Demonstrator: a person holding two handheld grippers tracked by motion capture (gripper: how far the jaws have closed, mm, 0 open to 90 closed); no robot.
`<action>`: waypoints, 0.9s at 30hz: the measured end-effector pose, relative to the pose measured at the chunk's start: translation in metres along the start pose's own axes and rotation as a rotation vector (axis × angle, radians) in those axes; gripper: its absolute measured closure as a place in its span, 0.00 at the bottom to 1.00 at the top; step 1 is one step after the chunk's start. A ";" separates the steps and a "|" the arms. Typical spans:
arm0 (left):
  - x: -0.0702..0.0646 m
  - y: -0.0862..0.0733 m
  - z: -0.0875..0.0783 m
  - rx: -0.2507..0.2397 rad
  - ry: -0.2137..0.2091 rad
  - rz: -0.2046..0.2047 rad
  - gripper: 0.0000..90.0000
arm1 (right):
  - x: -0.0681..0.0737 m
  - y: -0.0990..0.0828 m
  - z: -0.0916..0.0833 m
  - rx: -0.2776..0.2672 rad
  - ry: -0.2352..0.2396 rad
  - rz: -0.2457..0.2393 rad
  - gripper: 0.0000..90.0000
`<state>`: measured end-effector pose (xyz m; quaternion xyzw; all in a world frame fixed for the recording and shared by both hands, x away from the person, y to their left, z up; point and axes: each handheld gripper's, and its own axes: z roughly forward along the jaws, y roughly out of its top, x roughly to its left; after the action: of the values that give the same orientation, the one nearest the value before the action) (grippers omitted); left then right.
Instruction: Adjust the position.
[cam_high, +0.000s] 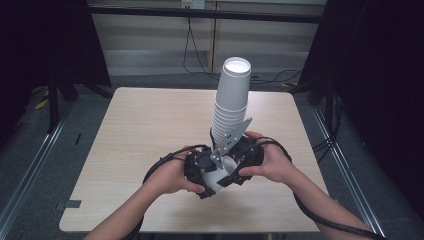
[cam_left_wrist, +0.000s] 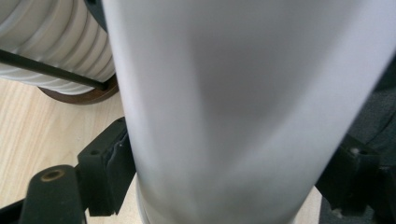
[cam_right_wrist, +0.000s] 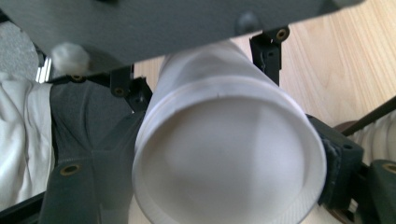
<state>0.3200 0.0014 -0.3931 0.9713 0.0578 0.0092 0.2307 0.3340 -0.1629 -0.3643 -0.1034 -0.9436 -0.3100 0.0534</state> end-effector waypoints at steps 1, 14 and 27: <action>0.001 0.000 -0.001 0.001 -0.004 0.003 0.20 | 0.000 0.000 0.000 0.000 -0.004 0.000 0.27; 0.004 -0.005 -0.009 -0.091 0.012 0.029 0.16 | 0.002 -0.003 -0.008 -0.010 -0.027 0.000 0.28; 0.005 -0.005 -0.021 -0.144 0.020 0.004 0.17 | -0.002 -0.008 -0.003 0.002 -0.038 0.015 0.27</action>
<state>0.3238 0.0159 -0.3770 0.9521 0.0575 0.0234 0.2993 0.3343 -0.1710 -0.3668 -0.1162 -0.9440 -0.3065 0.0381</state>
